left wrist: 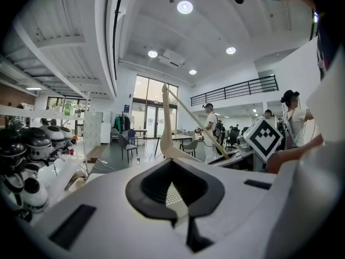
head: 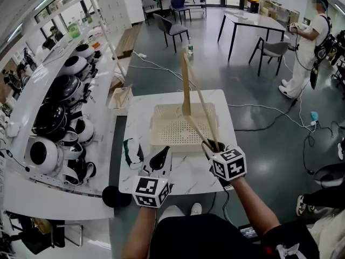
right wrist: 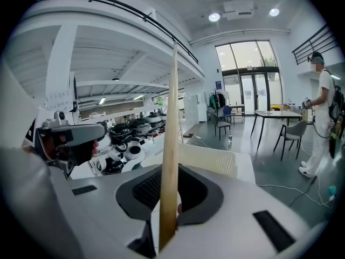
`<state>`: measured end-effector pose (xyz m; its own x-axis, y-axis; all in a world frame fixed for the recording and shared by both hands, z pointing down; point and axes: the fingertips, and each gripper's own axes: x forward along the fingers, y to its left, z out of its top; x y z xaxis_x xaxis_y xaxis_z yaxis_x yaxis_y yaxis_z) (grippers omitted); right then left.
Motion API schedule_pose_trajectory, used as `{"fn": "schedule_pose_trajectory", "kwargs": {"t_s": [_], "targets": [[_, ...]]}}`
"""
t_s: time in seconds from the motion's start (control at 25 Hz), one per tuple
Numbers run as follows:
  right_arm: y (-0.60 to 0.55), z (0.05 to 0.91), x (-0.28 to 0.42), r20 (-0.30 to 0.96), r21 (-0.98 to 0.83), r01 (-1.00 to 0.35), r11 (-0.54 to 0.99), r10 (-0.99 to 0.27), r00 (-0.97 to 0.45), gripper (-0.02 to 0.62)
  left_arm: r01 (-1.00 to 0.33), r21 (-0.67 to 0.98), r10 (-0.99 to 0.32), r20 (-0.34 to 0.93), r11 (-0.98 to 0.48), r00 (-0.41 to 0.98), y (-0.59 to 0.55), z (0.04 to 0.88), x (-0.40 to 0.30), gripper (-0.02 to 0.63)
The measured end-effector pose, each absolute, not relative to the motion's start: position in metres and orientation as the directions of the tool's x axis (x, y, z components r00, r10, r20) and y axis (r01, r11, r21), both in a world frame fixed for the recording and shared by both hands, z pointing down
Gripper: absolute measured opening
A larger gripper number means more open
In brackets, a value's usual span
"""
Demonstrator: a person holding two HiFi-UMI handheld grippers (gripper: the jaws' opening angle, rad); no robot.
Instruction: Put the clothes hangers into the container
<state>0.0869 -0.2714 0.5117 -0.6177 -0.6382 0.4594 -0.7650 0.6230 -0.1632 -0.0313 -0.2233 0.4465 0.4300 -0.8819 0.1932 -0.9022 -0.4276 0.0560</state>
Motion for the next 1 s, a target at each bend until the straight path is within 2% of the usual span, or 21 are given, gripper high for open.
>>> {"fn": "schedule_pose_trajectory", "kwargs": {"t_s": [0.4, 1.0], "targets": [[-0.288, 0.518, 0.083, 0.471, -0.168, -0.765, 0.621, -0.632, -0.616, 0.066, -0.902, 0.065, -0.879, 0.206, -0.427, 0.431, -0.235, 0.454, -0.034, 0.002], [-0.321, 0.535, 0.062, 0.557, -0.13, -0.778, 0.614, -0.604, -0.57, 0.066, -0.884, 0.098, -0.862, 0.193, -0.458, 0.468, -0.28, 0.452, -0.056, 0.002]]}}
